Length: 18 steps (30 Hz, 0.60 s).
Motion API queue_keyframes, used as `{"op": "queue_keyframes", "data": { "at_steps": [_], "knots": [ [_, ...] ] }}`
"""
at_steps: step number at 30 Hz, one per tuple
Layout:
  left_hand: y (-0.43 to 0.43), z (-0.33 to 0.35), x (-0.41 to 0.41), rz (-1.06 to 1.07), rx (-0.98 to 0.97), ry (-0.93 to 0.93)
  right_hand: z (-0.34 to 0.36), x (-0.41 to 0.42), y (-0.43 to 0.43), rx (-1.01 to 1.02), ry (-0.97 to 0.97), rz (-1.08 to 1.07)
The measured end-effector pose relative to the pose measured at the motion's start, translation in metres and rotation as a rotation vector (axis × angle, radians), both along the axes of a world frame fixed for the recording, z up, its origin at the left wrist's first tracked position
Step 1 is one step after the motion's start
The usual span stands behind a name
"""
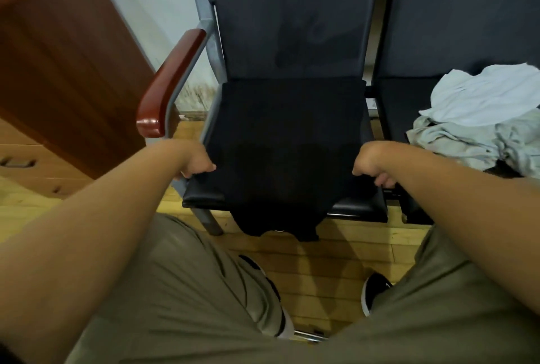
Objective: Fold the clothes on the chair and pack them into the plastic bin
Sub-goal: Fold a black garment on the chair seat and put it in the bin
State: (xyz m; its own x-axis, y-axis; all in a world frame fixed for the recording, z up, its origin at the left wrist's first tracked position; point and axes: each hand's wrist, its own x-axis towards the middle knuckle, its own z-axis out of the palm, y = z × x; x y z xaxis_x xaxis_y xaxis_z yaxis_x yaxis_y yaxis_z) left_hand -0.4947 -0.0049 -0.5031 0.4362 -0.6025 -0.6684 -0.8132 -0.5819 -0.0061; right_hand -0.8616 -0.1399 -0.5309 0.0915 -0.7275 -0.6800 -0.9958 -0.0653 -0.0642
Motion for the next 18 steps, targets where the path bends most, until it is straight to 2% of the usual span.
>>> {"op": "queue_keyframes", "data": {
  "at_steps": [2, 6, 9, 12, 18],
  "knots": [
    [0.017, -0.008, -0.016, -0.079, -0.066, -0.092, -0.003, -0.005, 0.011, 0.01, 0.055, 0.042],
    [0.034, -0.02, -0.035, -0.102, -0.017, -0.117, -0.005, -0.008, 0.022, -0.02, 0.079, 0.1],
    [0.039, -0.022, -0.041, -0.132, -0.047, -0.125, -0.001, -0.011, 0.025, 0.005, 0.053, 0.016],
    [0.04, -0.023, -0.04, -0.105, -0.077, -0.093, -0.001, -0.02, 0.026, 0.045, 0.014, -0.157],
    [0.047, -0.02, -0.051, -0.096, -0.076, -0.066, 0.001, -0.022, 0.031, 0.027, 0.026, -0.172]
  ]
}}
